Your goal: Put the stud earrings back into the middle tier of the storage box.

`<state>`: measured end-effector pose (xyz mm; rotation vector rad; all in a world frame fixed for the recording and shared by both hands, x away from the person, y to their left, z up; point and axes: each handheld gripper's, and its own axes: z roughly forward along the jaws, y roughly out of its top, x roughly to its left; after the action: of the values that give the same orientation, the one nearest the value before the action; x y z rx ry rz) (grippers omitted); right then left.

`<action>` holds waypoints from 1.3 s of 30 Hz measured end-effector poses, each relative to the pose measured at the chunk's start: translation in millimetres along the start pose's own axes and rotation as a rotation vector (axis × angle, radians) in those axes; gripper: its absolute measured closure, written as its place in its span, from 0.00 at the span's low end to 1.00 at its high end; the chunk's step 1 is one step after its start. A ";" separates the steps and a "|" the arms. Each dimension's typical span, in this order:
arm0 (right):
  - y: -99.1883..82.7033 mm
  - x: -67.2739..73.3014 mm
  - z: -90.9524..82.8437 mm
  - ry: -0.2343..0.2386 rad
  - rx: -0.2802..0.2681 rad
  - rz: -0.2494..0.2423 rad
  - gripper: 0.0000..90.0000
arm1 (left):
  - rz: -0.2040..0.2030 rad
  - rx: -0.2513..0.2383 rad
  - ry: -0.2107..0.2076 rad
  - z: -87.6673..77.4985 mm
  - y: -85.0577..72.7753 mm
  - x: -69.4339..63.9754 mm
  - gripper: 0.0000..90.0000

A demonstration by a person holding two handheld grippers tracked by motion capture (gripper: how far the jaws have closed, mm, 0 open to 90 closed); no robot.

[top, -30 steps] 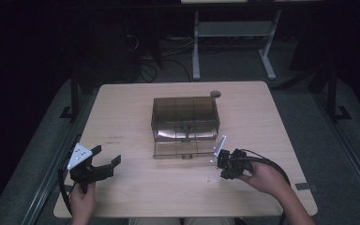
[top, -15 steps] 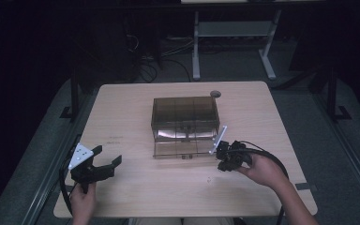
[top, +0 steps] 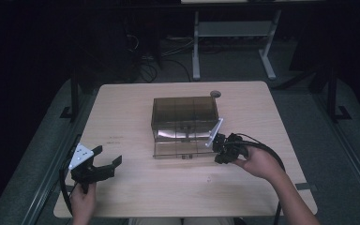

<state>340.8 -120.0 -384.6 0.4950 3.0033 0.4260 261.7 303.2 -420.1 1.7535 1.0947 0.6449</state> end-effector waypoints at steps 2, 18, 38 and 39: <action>3.4 -2.9 -1.6 -0.004 0.004 -0.002 0.95 | -0.001 -0.002 0.000 0.0 0.1 0.2 0.14; 19.8 -30.2 -6.3 -0.030 -0.012 0.035 0.95 | -0.006 0.002 -0.003 0.4 -0.1 0.2 0.14; 40.3 -54.9 15.9 -0.053 0.053 0.059 0.95 | -0.001 0.003 -0.004 0.6 0.0 0.6 0.14; 40.9 -55.4 17.7 -0.056 0.060 0.060 0.95 | -0.001 0.002 -0.003 0.6 0.0 0.5 0.14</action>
<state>407.6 -96.1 -388.9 0.5926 2.9611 0.3205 262.5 303.4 -420.4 1.7550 1.0947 0.6404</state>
